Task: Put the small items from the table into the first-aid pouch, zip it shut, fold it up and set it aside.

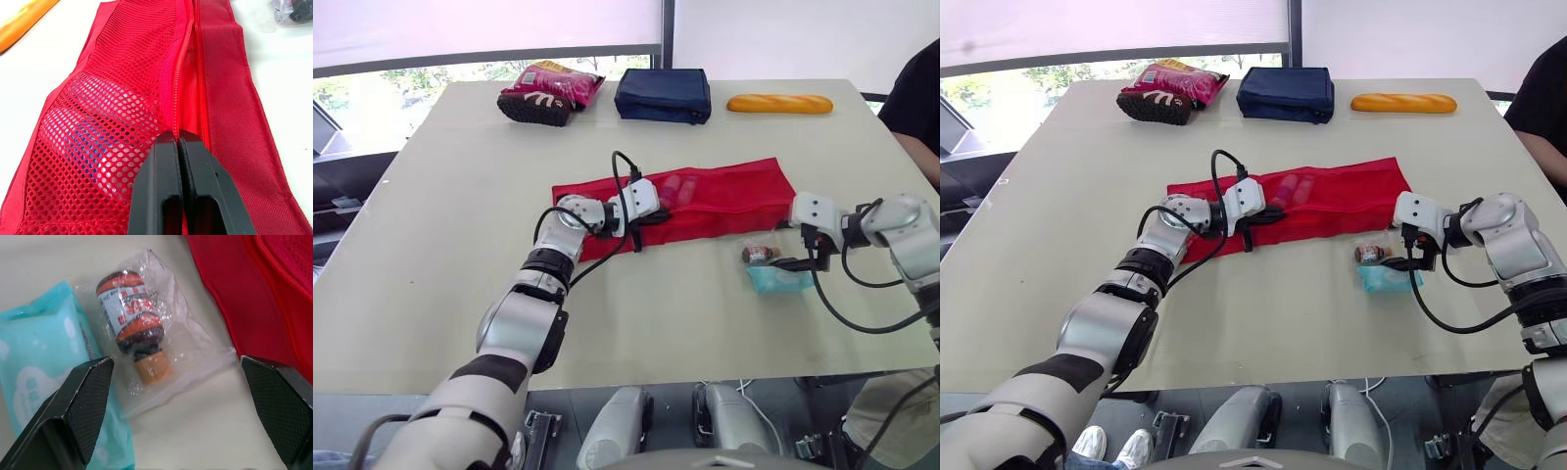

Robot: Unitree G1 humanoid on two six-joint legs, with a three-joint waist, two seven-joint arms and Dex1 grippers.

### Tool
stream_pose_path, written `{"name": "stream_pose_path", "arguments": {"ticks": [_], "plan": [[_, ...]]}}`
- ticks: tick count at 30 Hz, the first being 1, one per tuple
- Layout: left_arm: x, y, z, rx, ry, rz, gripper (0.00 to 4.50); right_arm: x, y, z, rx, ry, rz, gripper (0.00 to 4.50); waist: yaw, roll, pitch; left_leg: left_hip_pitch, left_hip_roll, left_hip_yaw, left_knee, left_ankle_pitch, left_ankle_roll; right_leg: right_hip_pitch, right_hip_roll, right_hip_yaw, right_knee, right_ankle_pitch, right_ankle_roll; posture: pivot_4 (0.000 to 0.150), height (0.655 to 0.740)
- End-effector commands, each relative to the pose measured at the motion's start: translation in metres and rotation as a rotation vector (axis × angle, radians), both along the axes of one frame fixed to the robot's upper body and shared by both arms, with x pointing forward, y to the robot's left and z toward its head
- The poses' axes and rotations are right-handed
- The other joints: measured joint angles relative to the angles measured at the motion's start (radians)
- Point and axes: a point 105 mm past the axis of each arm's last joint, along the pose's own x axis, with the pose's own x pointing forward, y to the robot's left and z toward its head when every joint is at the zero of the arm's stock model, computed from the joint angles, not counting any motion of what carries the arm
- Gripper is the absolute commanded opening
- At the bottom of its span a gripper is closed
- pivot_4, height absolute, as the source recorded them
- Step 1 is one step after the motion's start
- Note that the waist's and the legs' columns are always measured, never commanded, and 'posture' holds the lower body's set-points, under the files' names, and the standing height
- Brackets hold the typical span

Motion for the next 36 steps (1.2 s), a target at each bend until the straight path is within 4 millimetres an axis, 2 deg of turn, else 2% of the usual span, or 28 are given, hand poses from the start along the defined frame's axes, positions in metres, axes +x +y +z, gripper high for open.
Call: {"name": "stream_pose_path", "arguments": {"ticks": [1, 2, 5, 6, 12, 17, 20, 24, 29, 33, 36], "plan": [[0.002, -0.004, 0.012, -0.027, -0.048, -0.007, 0.0, 0.0, 0.004, 0.002, -0.002, -0.012, 0.031, 3.1, 0.0, 0.0, 0.0, 0.0, 0.0, 0.0, 0.0, 0.0, 0.0, 0.0, 0.0, 0.0, 0.0, 0.0, 0.0, 0.15, 0.7395], [0.002, -0.004, 0.012, -0.026, -0.048, -0.004, 0.0, 0.0, 0.002, 0.001, -0.009, -0.012, 0.031, 2.76, 0.0, 0.0, 0.0, 0.0, 0.0, 0.0, 0.0, 0.0, 0.0, 0.0, 0.0, 0.0, 0.0, 0.0, 0.0, 0.15, 0.7395], [0.003, -0.004, 0.012, -0.026, -0.049, -0.001, 0.0, -0.001, 0.0, -0.002, -0.028, -0.01, 0.035, 1.19, 0.0, 0.0, 0.0, 0.0, 0.0, 0.0, 0.0, 0.0, 0.0, 0.0, 0.0, 0.0, 0.0, 0.0, 0.0, 0.15, 0.7395], [0.003, -0.004, 0.013, -0.025, -0.05, -0.001, 0.0, -0.002, 0.0, -0.003, -0.038, -0.006, 0.045, 0.84, 0.0, 0.0, 0.0, 0.0, 0.0, 0.0, 0.0, 0.0, 0.0, 0.0, 0.0, 0.0, 0.0, 0.0, 0.0, 0.15, 0.7395], [0.003, -0.006, 0.013, -0.026, -0.053, -0.002, 0.0, -0.002, 0.002, 0.001, -0.037, -0.05, 0.062, 0.84, 0.0, 0.0, 0.0, 0.0, 0.0, 0.0, 0.0, 0.0, 0.0, 0.0, 0.0, 0.0, 0.0, 0.0, 0.0, 0.15, 0.7395], [0.004, -0.005, 0.015, -0.028, -0.055, 0.002, 0.0, -0.004, 0.022, 0.031, 0.123, -0.053, -0.06, 0.84, 0.0, 0.0, 0.0, 0.0, 0.0, 0.0, 0.0, 0.0, 0.0, 0.0, 0.0, 0.0, 0.0, 0.0, 0.0, 0.15, 0.7395], [0.005, -0.006, 0.02, -0.05, -0.055, 0.008, 0.0, -0.016, 0.042, 0.039, 0.203, -0.022, -0.129, 0.84, 0.0, 0.0, 0.0, 0.0, 0.0, 0.0, 0.0, 0.0, 0.0, -0.001, 0.0, 0.0, 0.001, 0.0, 0.0, 0.15, 0.7395], [0.004, -0.011, 0.024, -0.083, -0.055, -0.006, 0.0, -0.025, 0.062, 0.033, 0.223, 0.017, -0.228, 0.84, 0.001, 0.0, 0.0, -0.001, 0.0, -0.001, 0.0, 0.0, 0.0, -0.001, 0.0, 0.0, 0.001, 0.0, 0.0, 0.15, 0.7395], [-0.001, -0.021, 0.025, -0.102, -0.054, -0.037, 0.0, -0.014, 0.071, 0.026, 0.277, 0.043, -0.408, 0.84, 0.001, 0.0, 0.0, -0.001, 0.0, -0.001, 0.0, 0.0, 0.0, -0.001, -0.001, 0.0, 0.001, 0.0, 0.0, 0.15, 0.7395], [-0.004, -0.025, 0.024, -0.101, -0.052, -0.058, 0.0, -0.01, 0.076, 0.014, 0.289, 0.106, -0.478, 0.84, 0.0, 0.001, 0.0, -0.001, -0.001, -0.001, 0.0, 0.0, 0.0, -0.001, -0.001, 0.0, 0.001, 0.0, 0.0, 0.15, 0.7395], [-0.009, -0.029, 0.022, -0.096, -0.048, -0.083, 0.0, -0.002, 0.08, 0.013, 0.349, 0.14, -0.555, 0.84, -0.003, 0.001, 0.0, -0.001, -0.001, -0.001, 0.0, 0.0, 0.0, -0.001, -0.001, 0.0, 0.001, 0.0, 0.0, 0.15, 0.7395]]}}
